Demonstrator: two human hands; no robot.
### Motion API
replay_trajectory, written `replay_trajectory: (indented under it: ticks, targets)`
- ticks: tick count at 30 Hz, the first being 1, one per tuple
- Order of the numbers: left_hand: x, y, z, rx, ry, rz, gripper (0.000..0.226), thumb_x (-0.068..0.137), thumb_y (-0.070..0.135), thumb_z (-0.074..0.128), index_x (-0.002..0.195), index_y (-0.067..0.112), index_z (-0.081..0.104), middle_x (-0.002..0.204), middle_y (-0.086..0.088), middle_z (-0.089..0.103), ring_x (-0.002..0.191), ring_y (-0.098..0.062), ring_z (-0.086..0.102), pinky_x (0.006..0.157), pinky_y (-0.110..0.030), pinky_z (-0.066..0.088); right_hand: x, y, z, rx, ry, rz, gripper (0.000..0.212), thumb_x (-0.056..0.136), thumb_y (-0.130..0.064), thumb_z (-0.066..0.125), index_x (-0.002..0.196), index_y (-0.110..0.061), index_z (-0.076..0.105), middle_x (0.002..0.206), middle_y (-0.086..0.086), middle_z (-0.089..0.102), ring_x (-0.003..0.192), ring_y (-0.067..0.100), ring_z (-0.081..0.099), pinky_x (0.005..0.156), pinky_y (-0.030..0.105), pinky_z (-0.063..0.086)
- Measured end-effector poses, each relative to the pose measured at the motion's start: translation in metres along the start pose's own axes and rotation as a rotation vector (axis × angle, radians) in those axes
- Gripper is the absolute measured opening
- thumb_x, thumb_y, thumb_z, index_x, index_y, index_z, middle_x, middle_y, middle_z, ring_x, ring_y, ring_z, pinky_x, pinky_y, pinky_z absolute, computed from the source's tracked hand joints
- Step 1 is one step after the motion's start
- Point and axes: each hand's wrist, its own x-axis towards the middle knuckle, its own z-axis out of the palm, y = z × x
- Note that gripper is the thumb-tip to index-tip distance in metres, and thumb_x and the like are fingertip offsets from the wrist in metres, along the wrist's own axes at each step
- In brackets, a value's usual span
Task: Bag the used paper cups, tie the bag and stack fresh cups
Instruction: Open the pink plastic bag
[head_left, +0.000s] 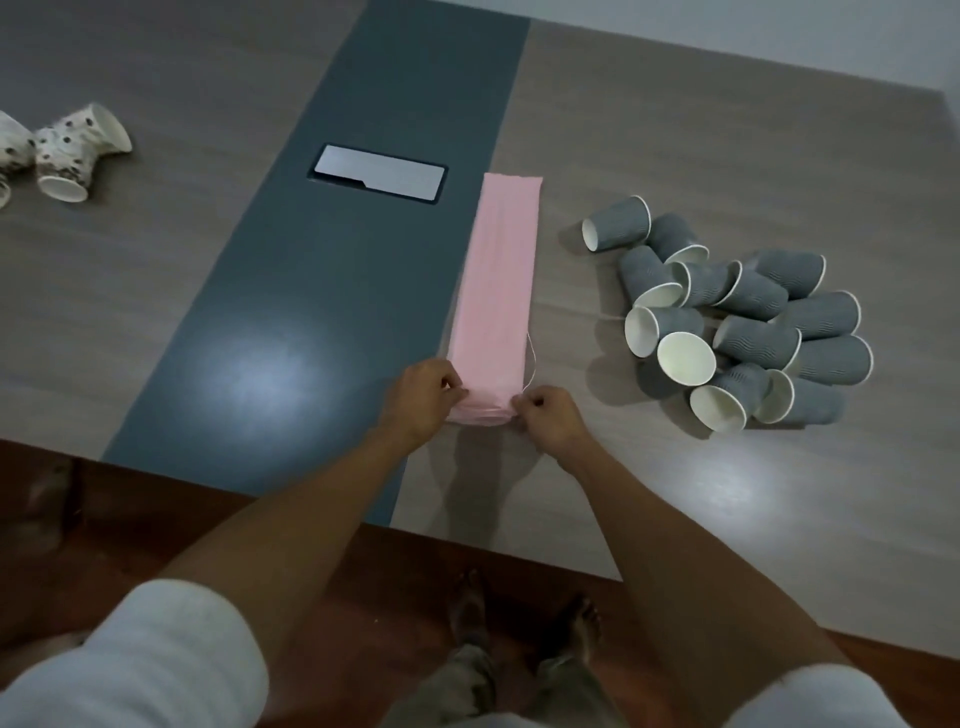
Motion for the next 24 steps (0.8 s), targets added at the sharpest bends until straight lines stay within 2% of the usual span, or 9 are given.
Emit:
replay_trajectory:
  ticks: [3,6,8,11,14,17,19,21,24]
  targets:
    - [0.009,0.021,-0.016,-0.34,0.079,-0.095,0.017,0.088,0.015,0.079,0.08,0.011,0.065,0.075,0.0,0.063,0.07,-0.015,0.057,0.064,-0.027,0.044,0.0,-0.014,-0.022,0.053,0.077,-0.007,0.033,0.1,-0.019,0.053,0.074,0.0,0.061,0.072,0.02,0.068,0.062,0.024,0.057,0.063,0.034,0.044]
    - [0.019,0.046,-0.032,-0.587,0.177,-0.154,0.016,0.094,0.011,0.073,0.088,0.003,0.06,0.078,-0.01,0.059,0.071,-0.02,0.052,0.067,-0.037,0.051,0.003,-0.026,-0.044,0.018,0.185,0.015,0.027,0.097,-0.01,0.049,0.08,0.004,0.063,0.076,0.022,0.066,0.07,0.027,0.061,0.065,0.035,0.045]
    - [0.025,0.062,-0.041,-0.74,0.231,-0.205,0.013,0.096,0.008,0.069,0.093,0.0,0.059,0.082,-0.015,0.06,0.074,-0.022,0.056,0.063,-0.036,0.057,0.003,-0.032,-0.059,-0.009,0.2,0.054,0.025,0.094,-0.007,0.049,0.085,0.009,0.066,0.078,0.022,0.062,0.075,0.026,0.058,0.066,0.033,0.042]
    - [0.034,0.081,-0.051,-0.851,0.237,-0.217,0.011,0.096,0.005,0.068,0.095,0.001,0.058,0.087,-0.018,0.066,0.076,-0.026,0.063,0.067,-0.039,0.061,-0.005,-0.043,-0.073,-0.165,0.306,0.003,0.027,0.09,-0.013,0.056,0.111,0.002,0.064,0.105,0.018,0.064,0.097,0.034,0.061,0.084,0.035,0.048]
    - [0.039,0.094,-0.058,-0.865,0.194,-0.17,0.014,0.096,0.006,0.07,0.099,-0.002,0.059,0.096,-0.023,0.074,0.081,-0.029,0.071,0.076,-0.045,0.063,-0.017,-0.069,-0.075,-0.042,0.335,-0.26,0.053,0.084,-0.035,0.065,0.134,-0.021,0.052,0.12,0.002,0.064,0.115,0.026,0.059,0.101,0.046,0.048]
    - [0.041,0.101,-0.061,-0.88,0.126,-0.133,0.013,0.096,0.008,0.07,0.099,0.002,0.059,0.093,-0.019,0.076,0.081,-0.023,0.073,0.075,-0.04,0.064,-0.009,-0.089,-0.068,-0.146,0.215,-0.275,0.08,0.079,-0.054,0.072,0.146,-0.025,0.04,0.124,0.002,0.066,0.115,0.024,0.061,0.103,0.042,0.045]
    - [0.04,0.102,-0.061,-0.94,0.067,-0.138,0.01,0.097,0.007,0.068,0.097,0.005,0.058,0.087,-0.015,0.076,0.075,-0.019,0.072,0.067,-0.034,0.063,-0.005,-0.09,-0.062,-0.22,0.217,-0.22,0.058,0.084,-0.044,0.071,0.135,-0.022,0.055,0.111,0.006,0.071,0.108,0.028,0.065,0.094,0.034,0.045]
    - [0.04,0.101,-0.064,-1.008,0.069,-0.203,0.009,0.097,0.001,0.061,0.097,0.009,0.057,0.082,-0.012,0.072,0.068,-0.018,0.068,0.059,-0.03,0.058,-0.003,-0.085,-0.061,-0.328,0.266,-0.212,0.023,0.088,-0.025,0.061,0.107,-0.017,0.07,0.103,0.011,0.074,0.103,0.034,0.067,0.08,0.032,0.043]
    - [0.044,0.09,-0.071,-1.074,0.188,-0.357,0.014,0.095,0.0,0.051,0.105,0.009,0.053,0.092,-0.01,0.06,0.075,-0.021,0.057,0.061,-0.031,0.053,0.0,-0.07,-0.073,-0.314,0.314,-0.161,0.018,0.087,-0.013,0.055,0.096,-0.007,0.069,0.1,0.019,0.072,0.096,0.038,0.067,0.067,0.033,0.043]
